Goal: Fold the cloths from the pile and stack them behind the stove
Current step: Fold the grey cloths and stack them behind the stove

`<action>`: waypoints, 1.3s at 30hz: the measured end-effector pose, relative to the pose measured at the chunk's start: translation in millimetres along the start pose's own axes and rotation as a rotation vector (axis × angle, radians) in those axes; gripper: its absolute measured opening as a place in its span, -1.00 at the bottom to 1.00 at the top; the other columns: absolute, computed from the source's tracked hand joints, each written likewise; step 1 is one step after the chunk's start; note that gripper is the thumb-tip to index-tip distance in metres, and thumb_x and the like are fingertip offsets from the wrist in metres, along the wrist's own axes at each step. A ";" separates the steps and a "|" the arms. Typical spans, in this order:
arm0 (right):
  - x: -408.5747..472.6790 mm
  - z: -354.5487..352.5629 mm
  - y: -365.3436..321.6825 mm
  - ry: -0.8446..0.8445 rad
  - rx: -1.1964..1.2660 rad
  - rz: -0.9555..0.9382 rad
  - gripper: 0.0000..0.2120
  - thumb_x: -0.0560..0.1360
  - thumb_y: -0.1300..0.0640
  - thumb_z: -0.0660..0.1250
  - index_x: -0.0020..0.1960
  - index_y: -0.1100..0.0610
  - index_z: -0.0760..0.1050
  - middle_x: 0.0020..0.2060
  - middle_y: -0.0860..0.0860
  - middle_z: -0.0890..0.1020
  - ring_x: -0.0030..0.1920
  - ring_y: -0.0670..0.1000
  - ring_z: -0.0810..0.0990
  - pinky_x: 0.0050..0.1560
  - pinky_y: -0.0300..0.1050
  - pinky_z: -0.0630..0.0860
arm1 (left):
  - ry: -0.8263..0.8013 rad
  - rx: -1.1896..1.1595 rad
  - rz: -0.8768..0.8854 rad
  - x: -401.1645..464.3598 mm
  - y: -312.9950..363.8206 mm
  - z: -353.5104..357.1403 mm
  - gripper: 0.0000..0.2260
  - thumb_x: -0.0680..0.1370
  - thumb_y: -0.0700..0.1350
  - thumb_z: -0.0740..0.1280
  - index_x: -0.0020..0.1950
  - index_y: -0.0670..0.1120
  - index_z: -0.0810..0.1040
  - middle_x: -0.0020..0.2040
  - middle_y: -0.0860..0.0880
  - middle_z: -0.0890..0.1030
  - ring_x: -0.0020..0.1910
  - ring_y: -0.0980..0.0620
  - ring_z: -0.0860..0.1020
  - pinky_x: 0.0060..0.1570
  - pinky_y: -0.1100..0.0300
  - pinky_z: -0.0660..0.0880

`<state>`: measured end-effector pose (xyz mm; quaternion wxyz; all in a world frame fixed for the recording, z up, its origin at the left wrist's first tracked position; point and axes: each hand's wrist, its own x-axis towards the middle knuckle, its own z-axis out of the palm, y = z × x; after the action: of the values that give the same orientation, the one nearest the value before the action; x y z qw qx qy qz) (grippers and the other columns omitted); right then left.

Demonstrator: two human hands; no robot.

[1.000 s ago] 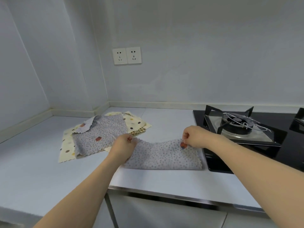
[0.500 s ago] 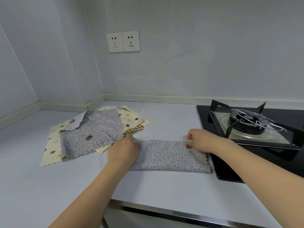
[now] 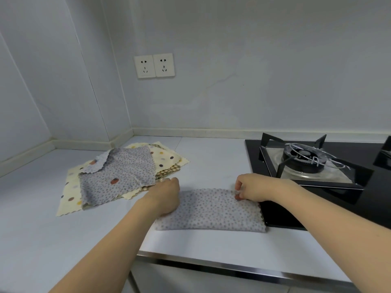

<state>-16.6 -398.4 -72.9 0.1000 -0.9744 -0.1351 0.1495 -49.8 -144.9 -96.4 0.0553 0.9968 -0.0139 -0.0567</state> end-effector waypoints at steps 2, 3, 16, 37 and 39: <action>-7.6 -7.3 0.1 0.007 0.022 -0.020 -0.76 0.49 0.00 0.40 0.02 0.16 0.57 -0.08 0.00 0.59 -0.05 0.02 0.54 -0.15 -0.20 0.43 | -0.048 -0.053 -0.021 -6.7 -2.9 -7.4 -0.77 0.59 -0.23 0.09 0.23 -0.15 0.39 0.20 -0.12 0.41 0.03 -0.06 0.39 -0.06 0.14 0.34; -12.2 -11.8 0.5 0.032 0.054 -0.044 -0.83 0.49 0.03 0.40 -0.03 0.14 0.58 -0.15 -0.03 0.57 -0.09 -0.01 0.53 -0.19 -0.22 0.42 | -0.071 -0.095 -0.029 -10.4 -5.6 -10.7 -0.77 0.61 -0.22 0.08 0.23 -0.15 0.39 0.20 -0.10 0.42 0.00 -0.04 0.38 -0.09 0.15 0.33; -78.6 -60.6 0.4 0.293 0.159 -0.290 -0.90 0.47 0.11 0.43 -0.18 -0.04 0.54 -0.20 -0.09 0.58 -0.16 -0.08 0.51 -0.21 -0.24 0.40 | 0.131 -0.804 0.029 -86.3 -29.3 -75.2 -0.78 0.42 -0.24 0.51 -0.26 -0.14 0.47 -0.39 -0.01 0.45 -0.39 0.03 0.36 -0.41 0.23 0.25; -60.4 -65.5 -9.5 0.873 -0.363 -0.527 -0.93 0.55 0.20 0.29 -0.01 0.12 0.55 -0.12 0.01 0.63 -0.12 0.13 0.59 -0.16 0.01 0.52 | 0.742 -0.532 0.089 -78.9 -29.2 -78.2 -0.92 0.48 -0.31 0.37 -0.16 -0.16 0.52 -0.18 -0.02 0.54 -0.21 -0.03 0.48 -0.21 0.12 0.42; -54.6 -52.3 -2.8 0.961 -0.416 -0.629 -0.86 0.37 0.35 0.42 -0.17 0.16 0.54 -0.27 0.06 0.60 -0.28 0.16 0.57 -0.29 0.00 0.53 | 0.860 -0.190 0.343 -78.0 -37.8 -65.1 -0.94 0.46 -0.25 0.25 -0.19 -0.14 0.49 -0.19 -0.01 0.52 -0.21 -0.07 0.47 -0.23 0.06 0.44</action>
<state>-50.7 -419.9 -8.9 -0.0032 -0.8453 -0.3825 -0.3731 -119.0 -97.5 -27.7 0.1558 0.9036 -0.1491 0.3701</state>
